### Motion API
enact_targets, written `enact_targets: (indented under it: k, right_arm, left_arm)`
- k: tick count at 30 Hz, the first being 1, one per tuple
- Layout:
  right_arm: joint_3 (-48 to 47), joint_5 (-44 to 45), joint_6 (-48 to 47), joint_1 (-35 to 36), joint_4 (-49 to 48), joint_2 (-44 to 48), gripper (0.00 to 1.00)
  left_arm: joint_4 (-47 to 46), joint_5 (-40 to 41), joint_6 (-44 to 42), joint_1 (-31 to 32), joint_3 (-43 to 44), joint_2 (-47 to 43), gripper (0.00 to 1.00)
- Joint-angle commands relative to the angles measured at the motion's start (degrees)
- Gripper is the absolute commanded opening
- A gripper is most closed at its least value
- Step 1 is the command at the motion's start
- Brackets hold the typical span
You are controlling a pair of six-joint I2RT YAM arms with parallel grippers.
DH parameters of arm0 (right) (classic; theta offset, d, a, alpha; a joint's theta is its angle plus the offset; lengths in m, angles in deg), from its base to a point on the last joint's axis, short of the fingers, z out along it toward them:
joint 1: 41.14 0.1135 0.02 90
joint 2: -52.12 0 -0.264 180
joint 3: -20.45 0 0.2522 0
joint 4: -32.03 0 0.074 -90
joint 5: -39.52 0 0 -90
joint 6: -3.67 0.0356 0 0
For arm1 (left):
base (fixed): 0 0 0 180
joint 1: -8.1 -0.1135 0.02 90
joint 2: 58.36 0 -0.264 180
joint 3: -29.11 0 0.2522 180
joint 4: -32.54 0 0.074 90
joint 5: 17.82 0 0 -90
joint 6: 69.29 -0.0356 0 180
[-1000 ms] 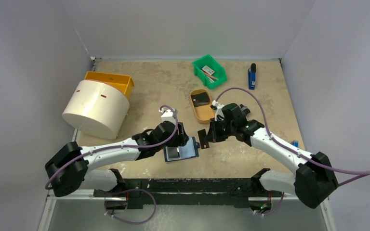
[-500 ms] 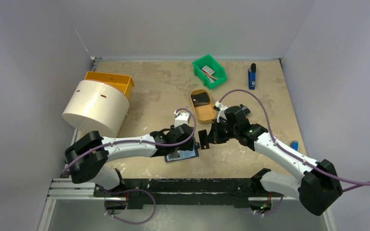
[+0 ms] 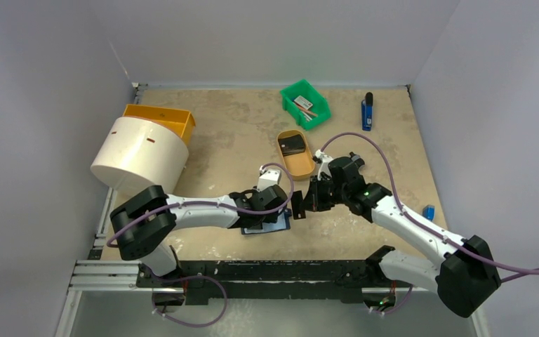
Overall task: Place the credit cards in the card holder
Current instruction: Turn over the card slot in the card holder.
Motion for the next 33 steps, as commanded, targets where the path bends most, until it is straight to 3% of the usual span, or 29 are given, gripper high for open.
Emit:
enact_targets:
  k: [1,13,15,18,21,33]
  right_arm:
    - [-0.1,-0.2,0.4,0.1,-0.9,1.1,0.00]
    - [-0.4,-5.4,-1.2,0.8,-2.3,-0.3,0.00]
    - [-0.5,-4.8,-1.0,1.3,-2.0,-0.2,0.00]
    - [-0.3,-1.2,-0.4,1.3,-1.4,1.2,0.00]
    - [0.1,2.5,0.4,1.3,-0.8,3.0,0.00]
    - [2.7,6.8,4.3,1.2,1.1,9.3,0.00]
  left_arm:
    - [1.0,2.5,-0.6,0.3,2.0,0.7,0.34]
    - [1.1,3.6,0.2,0.3,0.2,0.7,0.06]
    - [0.4,4.4,0.7,0.3,-0.8,-1.9,0.12]
    - [0.0,5.9,0.9,0.3,-1.6,-7.2,0.34]
    - [0.3,5.3,0.3,0.3,-0.7,-9.6,0.47]
    - [1.6,2.9,-1.8,3.0,3.5,-1.9,0.51]
